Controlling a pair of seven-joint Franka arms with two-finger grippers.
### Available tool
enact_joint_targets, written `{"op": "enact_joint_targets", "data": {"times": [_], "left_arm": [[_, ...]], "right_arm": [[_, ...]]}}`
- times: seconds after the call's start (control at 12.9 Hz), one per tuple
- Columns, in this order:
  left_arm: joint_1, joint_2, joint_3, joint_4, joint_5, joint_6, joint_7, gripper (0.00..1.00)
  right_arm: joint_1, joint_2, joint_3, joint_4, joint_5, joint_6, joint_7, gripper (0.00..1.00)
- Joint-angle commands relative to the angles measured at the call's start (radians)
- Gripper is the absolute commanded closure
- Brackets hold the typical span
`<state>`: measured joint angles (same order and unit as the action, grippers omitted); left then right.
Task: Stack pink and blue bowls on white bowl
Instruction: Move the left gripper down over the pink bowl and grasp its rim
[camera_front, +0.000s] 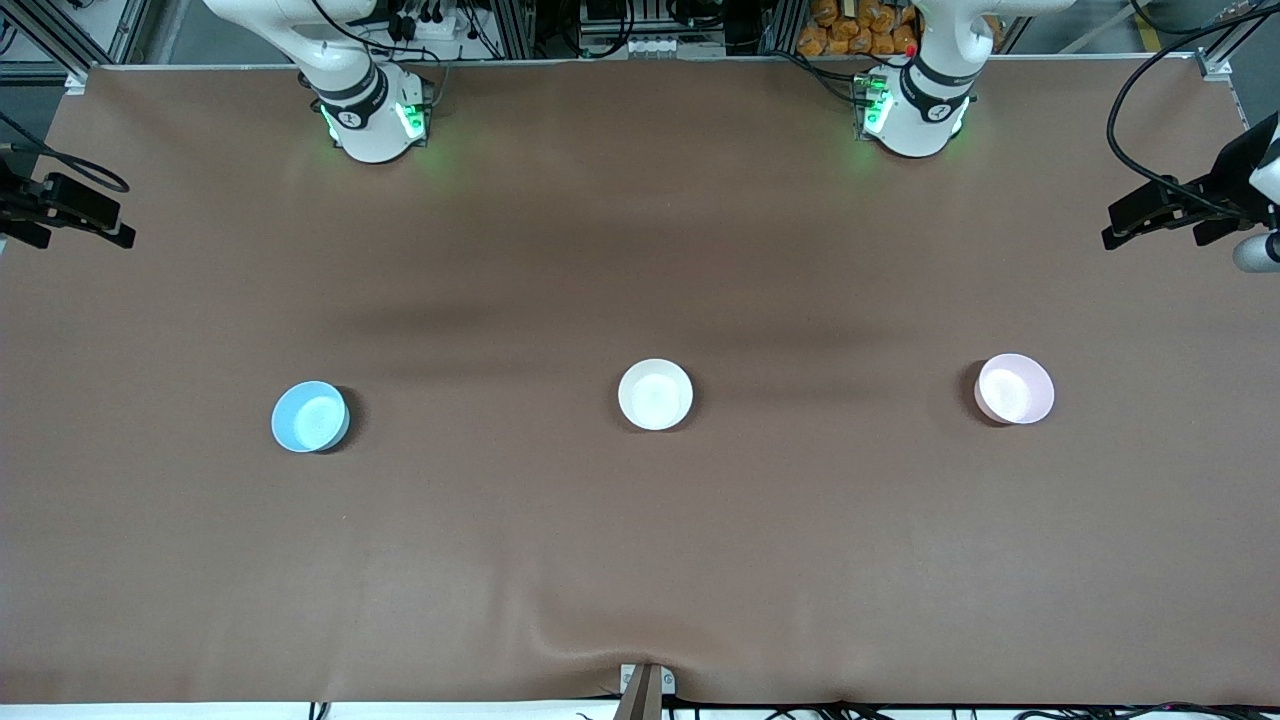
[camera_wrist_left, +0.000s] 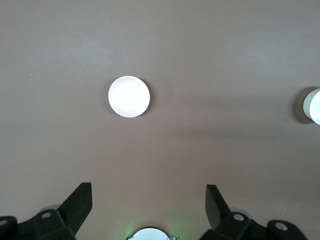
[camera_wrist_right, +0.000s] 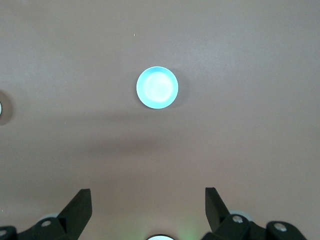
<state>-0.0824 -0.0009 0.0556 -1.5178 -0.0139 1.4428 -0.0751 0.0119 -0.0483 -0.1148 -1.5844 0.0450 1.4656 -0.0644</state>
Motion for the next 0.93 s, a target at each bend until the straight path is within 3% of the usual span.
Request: {"op": "enact_joint_targets", "data": {"times": [0.0,0.39,0.85], "left_arm": [[-0.007,-0.002,0.0,0.008,0.02,0.002,-0.017,0.0],[0.001,0.03,0.0,0.004,0.008,0.007,-0.014,0.0],[0.053,0.188,0.007,-0.002,0.057,0.11,0.041,0.0]], "right_arm": [[0.007,-0.005,-0.006,0.004,0.007,-0.011,0.015,0.0],[0.007,-0.005,-0.006,0.004,0.007,-0.011,0.015,0.0],[0.007,-0.005,-0.006,0.004,0.007,-0.011,0.015,0.0]]}}
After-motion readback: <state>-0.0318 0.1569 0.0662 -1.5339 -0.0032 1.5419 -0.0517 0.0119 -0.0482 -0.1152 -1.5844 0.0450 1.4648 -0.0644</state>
